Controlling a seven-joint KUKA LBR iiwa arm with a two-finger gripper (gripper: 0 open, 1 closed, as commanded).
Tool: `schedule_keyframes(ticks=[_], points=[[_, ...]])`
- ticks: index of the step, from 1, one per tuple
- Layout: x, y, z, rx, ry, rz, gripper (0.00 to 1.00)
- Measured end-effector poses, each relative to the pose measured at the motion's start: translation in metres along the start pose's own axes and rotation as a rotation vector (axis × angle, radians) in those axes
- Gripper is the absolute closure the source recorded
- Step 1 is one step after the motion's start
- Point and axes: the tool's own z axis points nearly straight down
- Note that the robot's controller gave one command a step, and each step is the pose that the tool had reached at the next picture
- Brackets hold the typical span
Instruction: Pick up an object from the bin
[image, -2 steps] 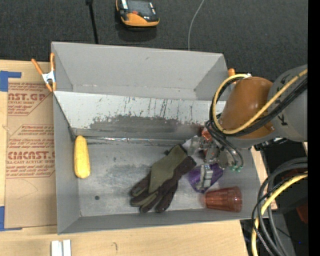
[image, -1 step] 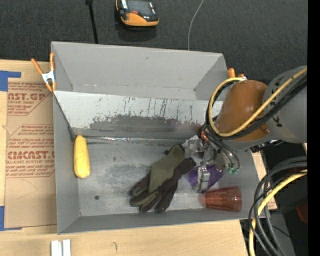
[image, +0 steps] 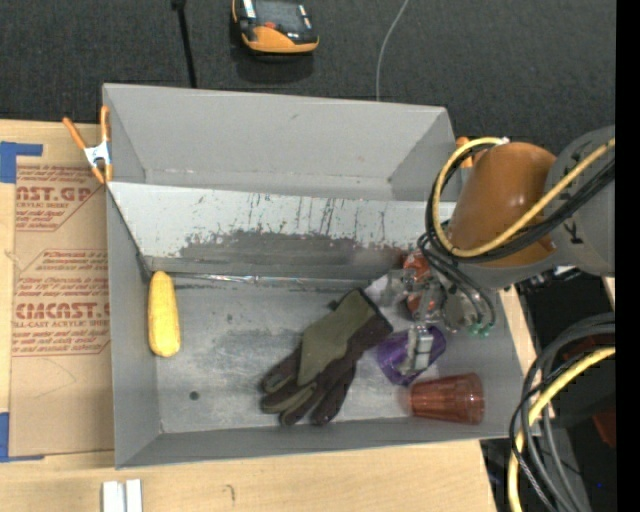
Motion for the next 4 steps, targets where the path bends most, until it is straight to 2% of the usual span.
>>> schedule_keyframes(ticks=[1,2,3,4], points=[[-0.007,0.003,0.009,0.007,-0.027,-0.133,0.0],[0.002,0.012,0.051,0.003,-0.011,-0.192,0.0],[0.01,0.017,0.077,0.002,-0.016,-0.012,1.0],[0.01,0.017,0.077,0.002,-0.016,-0.011,1.0]])
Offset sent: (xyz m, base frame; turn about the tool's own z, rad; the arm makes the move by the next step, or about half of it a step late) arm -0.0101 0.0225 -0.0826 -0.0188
